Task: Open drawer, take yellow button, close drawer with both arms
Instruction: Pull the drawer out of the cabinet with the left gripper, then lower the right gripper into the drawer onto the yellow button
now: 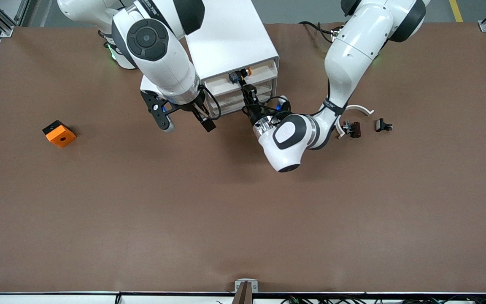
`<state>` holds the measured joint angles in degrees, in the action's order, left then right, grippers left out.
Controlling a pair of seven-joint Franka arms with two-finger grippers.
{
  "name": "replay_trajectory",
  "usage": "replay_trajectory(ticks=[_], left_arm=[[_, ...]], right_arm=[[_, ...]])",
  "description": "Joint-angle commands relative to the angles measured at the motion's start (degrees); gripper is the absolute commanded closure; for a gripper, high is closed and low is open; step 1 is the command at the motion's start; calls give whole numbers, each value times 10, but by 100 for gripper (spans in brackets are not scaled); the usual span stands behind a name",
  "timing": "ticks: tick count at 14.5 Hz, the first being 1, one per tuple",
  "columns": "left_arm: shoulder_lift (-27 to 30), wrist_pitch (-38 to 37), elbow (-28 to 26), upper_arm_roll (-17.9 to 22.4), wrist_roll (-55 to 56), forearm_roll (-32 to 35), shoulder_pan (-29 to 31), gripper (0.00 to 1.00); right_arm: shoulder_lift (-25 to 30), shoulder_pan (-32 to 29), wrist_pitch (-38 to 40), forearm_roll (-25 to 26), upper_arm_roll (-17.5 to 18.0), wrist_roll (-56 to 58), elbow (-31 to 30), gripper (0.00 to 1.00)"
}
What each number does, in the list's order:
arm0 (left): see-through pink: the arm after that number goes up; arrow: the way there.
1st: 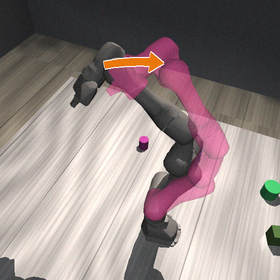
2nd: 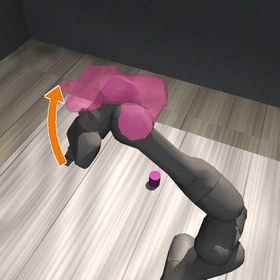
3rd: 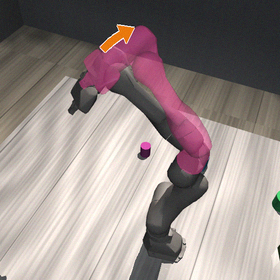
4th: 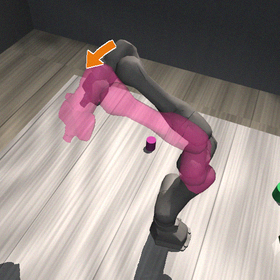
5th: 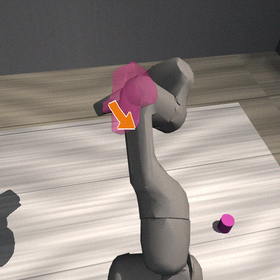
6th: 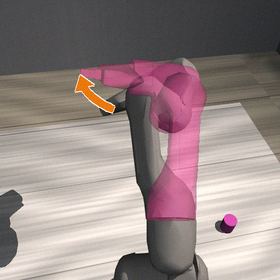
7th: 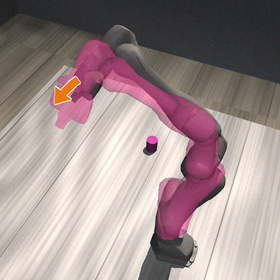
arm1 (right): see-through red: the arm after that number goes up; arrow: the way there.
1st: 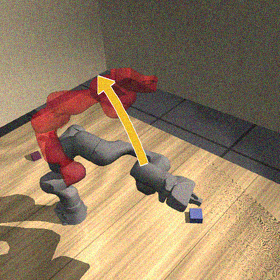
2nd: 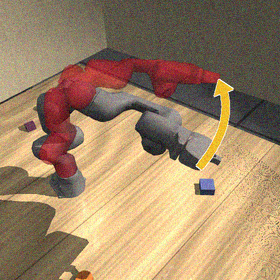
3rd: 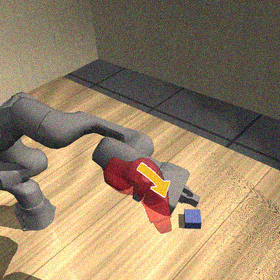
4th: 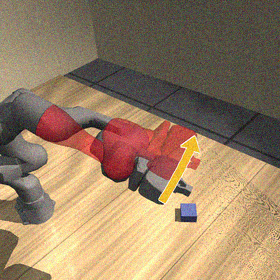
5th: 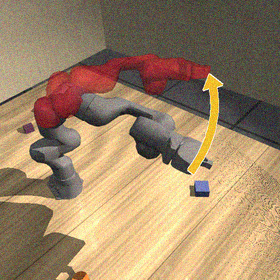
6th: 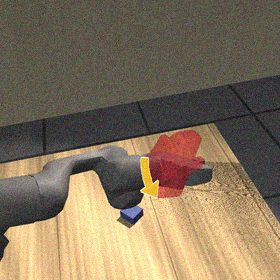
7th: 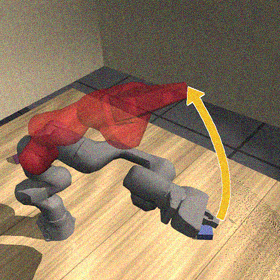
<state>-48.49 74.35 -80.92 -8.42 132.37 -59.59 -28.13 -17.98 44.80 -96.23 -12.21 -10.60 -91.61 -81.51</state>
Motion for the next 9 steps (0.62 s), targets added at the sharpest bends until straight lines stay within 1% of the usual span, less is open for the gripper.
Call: replay_trajectory(ticks=[1,3,6,7,9], left_arm=[[-16,39,21,21,-56,-8,8,100],[-18,55,23,25,-79,-8,11,100],[-18,57,37,31,-81,-7,12,100],[-18,57,38,41,-82,-7,16,100],[-17,57,38,45,-97,-8,19,100]], right_arm=[[-9,12,3,3,0,-16,17,0],[-12,12,3,4,0,-26,17,0],[-17,19,2,5,0,-30,17,0],[-21,21,0,5,0,-36,17,0],[-24,27,-11,6,0,-51,17,0]])
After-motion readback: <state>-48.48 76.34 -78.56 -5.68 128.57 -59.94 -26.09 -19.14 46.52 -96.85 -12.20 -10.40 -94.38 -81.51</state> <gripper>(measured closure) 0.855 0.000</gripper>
